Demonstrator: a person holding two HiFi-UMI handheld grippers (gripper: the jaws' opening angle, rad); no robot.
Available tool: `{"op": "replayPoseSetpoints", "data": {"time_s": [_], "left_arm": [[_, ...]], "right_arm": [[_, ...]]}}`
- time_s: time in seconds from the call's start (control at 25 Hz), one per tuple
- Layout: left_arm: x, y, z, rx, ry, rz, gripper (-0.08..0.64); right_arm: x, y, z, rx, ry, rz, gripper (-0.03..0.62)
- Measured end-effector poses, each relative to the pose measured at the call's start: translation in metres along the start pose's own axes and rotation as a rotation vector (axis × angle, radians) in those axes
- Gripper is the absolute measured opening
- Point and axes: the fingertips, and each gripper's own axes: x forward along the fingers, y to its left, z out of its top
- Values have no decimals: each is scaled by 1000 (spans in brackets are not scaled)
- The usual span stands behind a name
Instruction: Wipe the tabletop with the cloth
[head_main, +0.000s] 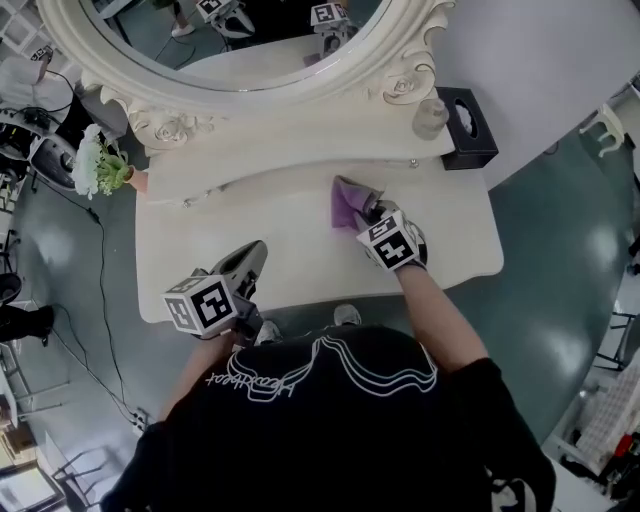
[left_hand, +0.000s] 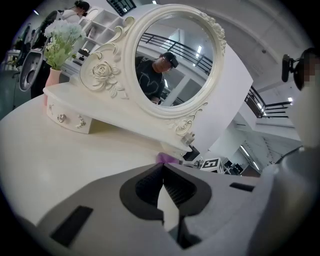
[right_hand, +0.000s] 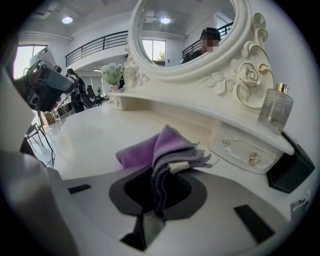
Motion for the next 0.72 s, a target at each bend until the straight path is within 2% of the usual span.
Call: {"op": "replayPoseSetpoints", "data": {"time_s": [0.72], "left_arm": [[49, -44, -19, -6, -6, -48, 5]], "right_arm": [[-40, -70, -46, 33, 19, -76, 49]]}}
